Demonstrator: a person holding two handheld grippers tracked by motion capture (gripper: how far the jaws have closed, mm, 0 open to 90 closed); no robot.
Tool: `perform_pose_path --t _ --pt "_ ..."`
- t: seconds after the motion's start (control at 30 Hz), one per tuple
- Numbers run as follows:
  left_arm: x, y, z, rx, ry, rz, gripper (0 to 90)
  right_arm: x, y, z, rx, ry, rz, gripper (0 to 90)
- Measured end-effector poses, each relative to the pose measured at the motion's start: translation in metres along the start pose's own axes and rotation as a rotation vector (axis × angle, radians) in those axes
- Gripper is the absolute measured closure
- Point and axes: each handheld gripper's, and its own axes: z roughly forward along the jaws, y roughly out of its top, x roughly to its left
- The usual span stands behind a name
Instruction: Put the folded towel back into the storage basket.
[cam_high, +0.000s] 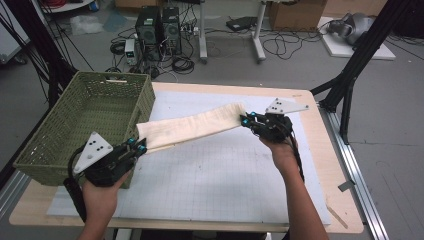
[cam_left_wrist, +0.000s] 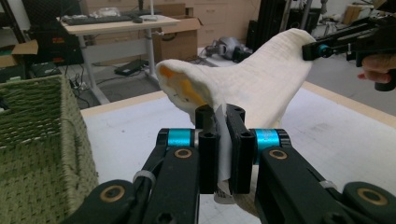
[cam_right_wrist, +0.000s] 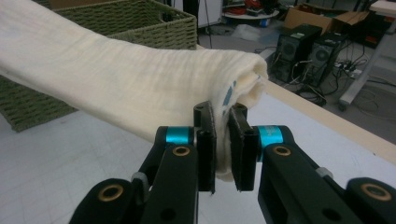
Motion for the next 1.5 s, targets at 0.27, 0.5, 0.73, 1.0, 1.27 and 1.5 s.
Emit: perform_pose_path --t 0.27,0.5,0.73,1.0,1.27,1.5 --pt "0.016 0.003 -0.013 -0.035 0.055 0.001 84.4 0.005 0.024 0.035 0.002 0.010 -0.035 82.6" --pt "0.025 0.006 -0.025 -0.056 0.099 0.040 84.4 0.008 0.057 0.069 0.013 0.028 -0.071 82.6" --pt "0.040 0.005 -0.035 -0.083 0.123 0.002 84.4 0.014 0.082 0.095 0.009 0.041 -0.094 82.6" --pt "0.052 0.003 -0.048 -0.113 0.138 -0.019 84.4 0.019 0.100 0.122 0.002 0.064 -0.101 82.6" --pt "0.065 -0.001 -0.063 -0.119 0.192 -0.041 84.4 0.030 0.128 0.161 -0.003 0.085 -0.123 82.6" --pt "0.078 -0.008 -0.072 -0.125 0.235 -0.077 84.4 0.045 0.144 0.199 0.011 0.094 -0.128 82.6"
